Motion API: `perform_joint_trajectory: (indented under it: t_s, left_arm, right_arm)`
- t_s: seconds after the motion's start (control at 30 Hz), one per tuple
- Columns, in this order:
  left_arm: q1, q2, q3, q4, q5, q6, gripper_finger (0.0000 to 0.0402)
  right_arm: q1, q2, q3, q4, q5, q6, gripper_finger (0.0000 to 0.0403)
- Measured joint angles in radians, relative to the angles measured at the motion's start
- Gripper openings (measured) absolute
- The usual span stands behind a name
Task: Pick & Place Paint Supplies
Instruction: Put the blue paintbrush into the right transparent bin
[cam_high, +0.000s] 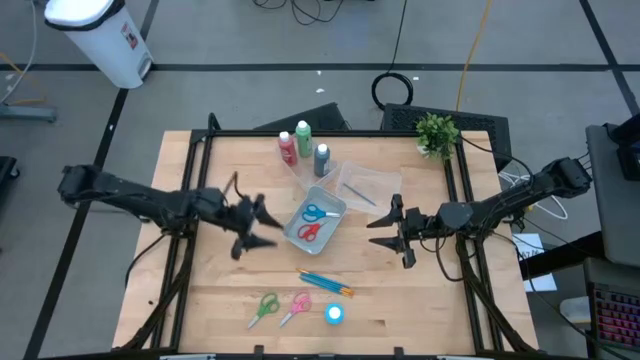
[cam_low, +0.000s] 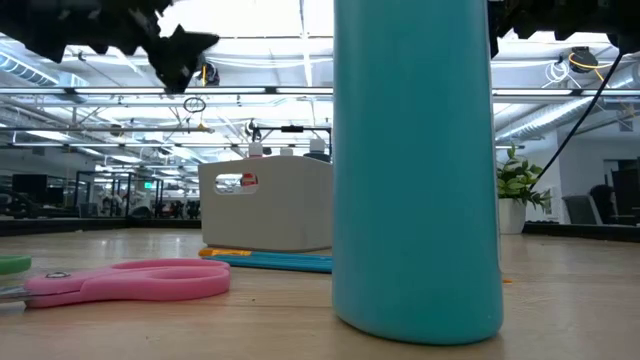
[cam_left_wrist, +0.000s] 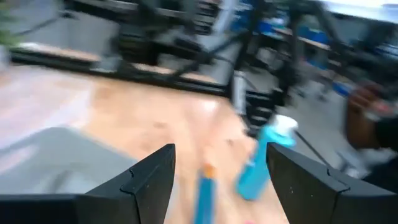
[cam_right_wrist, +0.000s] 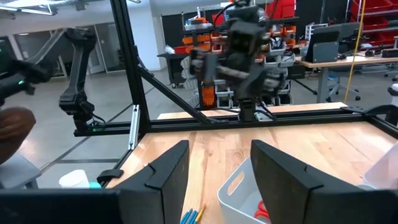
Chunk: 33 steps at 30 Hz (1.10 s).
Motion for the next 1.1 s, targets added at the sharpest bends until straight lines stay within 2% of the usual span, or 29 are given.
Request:
perform_joint_trajectory:
  t_s: [0.2, 0.33, 0.43, 0.53, 0.77, 1.1]
  left_arm:
    - [-0.178, 0.248, 0.028, 0.159, -0.01, 0.12, 0.0257]
    - [-0.262, 0.391, 0.084, 0.102, -0.044, 0.219, 0.0257]
    - [-0.294, 0.485, 0.131, 0.03, -0.081, 0.232, 0.0257]
    - [-0.296, 0.569, 0.161, -0.032, -0.128, 0.235, 0.0257]
    - [-0.244, 0.689, 0.177, -0.026, -0.22, 0.229, 0.0257]
    - [-0.199, 0.773, 0.177, -0.017, -0.22, 0.172, 0.0257]
  right_arm:
    - [0.0, 0.0, 0.0, 0.0, 0.0, 0.0, 0.0165]
    - [0.0, 0.0, 0.0, 0.0, 0.0, 0.0, 0.0166]
    - [0.0, 0.0, 0.0, 0.0, 0.002, 0.0, 0.0165]
    - [0.0, 0.0, 0.0, -0.002, 0.002, 0.0, 0.0163]
    - [0.0, 0.0, 0.0, -0.005, 0.003, 0.0, 0.0164]
    - [0.0, 0.0, 0.0, -0.011, 0.003, 0.0, 0.016]
